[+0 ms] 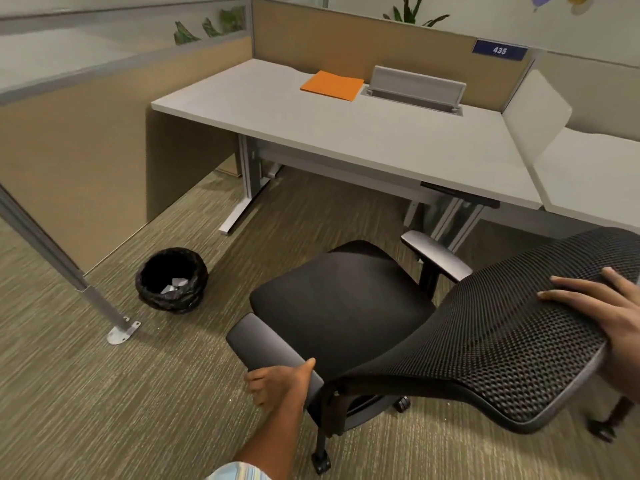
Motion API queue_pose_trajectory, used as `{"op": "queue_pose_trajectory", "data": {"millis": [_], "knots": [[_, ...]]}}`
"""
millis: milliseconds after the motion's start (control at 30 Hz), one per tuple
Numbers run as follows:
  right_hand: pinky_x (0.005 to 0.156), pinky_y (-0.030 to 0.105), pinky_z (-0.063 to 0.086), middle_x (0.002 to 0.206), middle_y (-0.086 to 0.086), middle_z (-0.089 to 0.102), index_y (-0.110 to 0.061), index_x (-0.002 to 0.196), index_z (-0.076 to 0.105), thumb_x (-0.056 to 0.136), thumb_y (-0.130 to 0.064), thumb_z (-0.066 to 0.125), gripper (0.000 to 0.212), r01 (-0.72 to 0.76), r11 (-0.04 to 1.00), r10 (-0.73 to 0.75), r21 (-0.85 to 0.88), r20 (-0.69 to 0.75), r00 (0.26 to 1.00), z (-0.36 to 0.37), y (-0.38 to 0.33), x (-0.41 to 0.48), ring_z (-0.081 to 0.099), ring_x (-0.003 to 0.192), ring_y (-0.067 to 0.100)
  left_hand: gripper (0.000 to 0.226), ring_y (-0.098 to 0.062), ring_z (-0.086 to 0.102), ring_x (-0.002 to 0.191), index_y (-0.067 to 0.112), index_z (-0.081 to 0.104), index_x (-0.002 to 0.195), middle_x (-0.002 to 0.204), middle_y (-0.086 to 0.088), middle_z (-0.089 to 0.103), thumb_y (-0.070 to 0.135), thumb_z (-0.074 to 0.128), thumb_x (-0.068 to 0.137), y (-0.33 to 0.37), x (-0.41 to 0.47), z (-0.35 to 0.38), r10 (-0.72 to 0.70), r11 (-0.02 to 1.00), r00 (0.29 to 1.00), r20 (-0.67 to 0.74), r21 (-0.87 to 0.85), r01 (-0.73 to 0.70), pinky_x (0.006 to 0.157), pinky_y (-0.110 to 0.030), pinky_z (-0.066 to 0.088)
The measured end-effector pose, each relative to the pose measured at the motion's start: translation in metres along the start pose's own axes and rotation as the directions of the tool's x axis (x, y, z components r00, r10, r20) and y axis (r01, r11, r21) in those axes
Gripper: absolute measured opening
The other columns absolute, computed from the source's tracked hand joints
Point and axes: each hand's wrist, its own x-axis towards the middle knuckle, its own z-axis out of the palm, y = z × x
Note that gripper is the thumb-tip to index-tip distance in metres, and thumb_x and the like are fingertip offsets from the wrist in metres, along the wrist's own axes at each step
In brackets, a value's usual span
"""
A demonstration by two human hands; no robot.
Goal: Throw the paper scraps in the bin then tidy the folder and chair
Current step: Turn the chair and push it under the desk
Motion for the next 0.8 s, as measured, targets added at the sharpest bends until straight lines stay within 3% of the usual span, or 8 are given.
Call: {"op": "queue_pose_trajectory", "data": {"millis": [67,133,267,533,667,800], "knots": [[0.121,0.054,0.014,0.155,-0.015,0.034,-0.048,0.140,0.039,0.085,-0.065,0.037,0.058,-0.126,0.992,0.127,0.017,-0.025,0.992,-0.006,0.003,-0.007,0.028,0.147,0.020,0.144,-0.044,0.050,0.114,0.007,0.000,0.139,0.136,-0.024,0.037,0.053,0.089,0.035,-0.005,-0.001,0.000,0.066,0.998,0.998,-0.020,0.007,-0.066,0.085,-0.054,0.051],[0.121,0.054,0.015,0.154,-0.016,0.034,-0.047,0.140,0.040,0.086,-0.063,0.038,0.057,-0.138,0.990,0.136,-0.010,-0.101,0.986,-0.006,0.004,-0.008,0.028,0.147,0.019,0.139,-0.043,0.053,0.112,0.006,0.006,0.139,0.134,-0.025,0.040,0.049,0.090,0.037,-0.008,-0.001,-0.001,0.093,0.996,0.995,-0.026,-0.011,-0.093,0.084,-0.052,0.053],[0.119,0.056,0.020,0.154,-0.018,0.033,-0.051,0.138,0.041,0.084,-0.067,0.035,0.057,-0.187,0.982,0.188,0.025,-0.046,0.981,-0.015,-0.003,-0.008,0.024,0.148,0.021,0.130,-0.043,0.053,0.115,0.005,0.019,0.136,0.133,-0.025,0.044,0.044,0.093,0.036,-0.015,0.003,-0.007,0.151,0.988,0.988,-0.034,-0.030,-0.152,0.090,-0.050,0.052],[0.117,0.059,0.024,0.152,-0.019,0.035,-0.049,0.138,0.042,0.085,-0.067,0.037,0.056,-0.166,0.978,0.175,0.125,-0.061,0.983,-0.031,-0.025,-0.012,0.030,0.146,0.019,0.116,-0.042,0.057,0.109,0.012,0.027,0.123,0.129,-0.021,0.049,0.039,0.094,0.032,-0.028,0.018,-0.021,0.282,0.959,0.959,0.007,-0.033,-0.282,0.085,-0.048,0.056],[0.118,0.058,0.022,0.150,-0.024,0.036,-0.052,0.137,0.040,0.087,-0.068,0.034,0.052,-0.124,0.986,0.136,0.115,-0.101,0.986,-0.023,-0.022,-0.024,0.036,0.142,0.016,0.119,-0.041,0.057,0.109,0.011,0.025,0.128,0.129,-0.021,0.048,0.039,0.094,0.035,-0.025,0.025,-0.026,0.307,0.952,0.951,0.041,0.001,-0.307,0.081,-0.045,0.055],[0.114,0.063,0.026,0.145,-0.025,0.039,-0.059,0.132,0.038,0.082,-0.059,0.044,0.051,-0.151,0.979,0.173,0.139,-0.160,0.972,-0.059,-0.077,-0.031,0.037,0.140,0.031,0.125,-0.040,0.055,0.114,0.009,0.024,0.132,0.132,-0.020,0.047,0.043,0.094,0.034,-0.018,0.032,-0.034,0.322,0.945,0.943,0.077,0.031,-0.325,0.079,-0.045,0.054]]}}
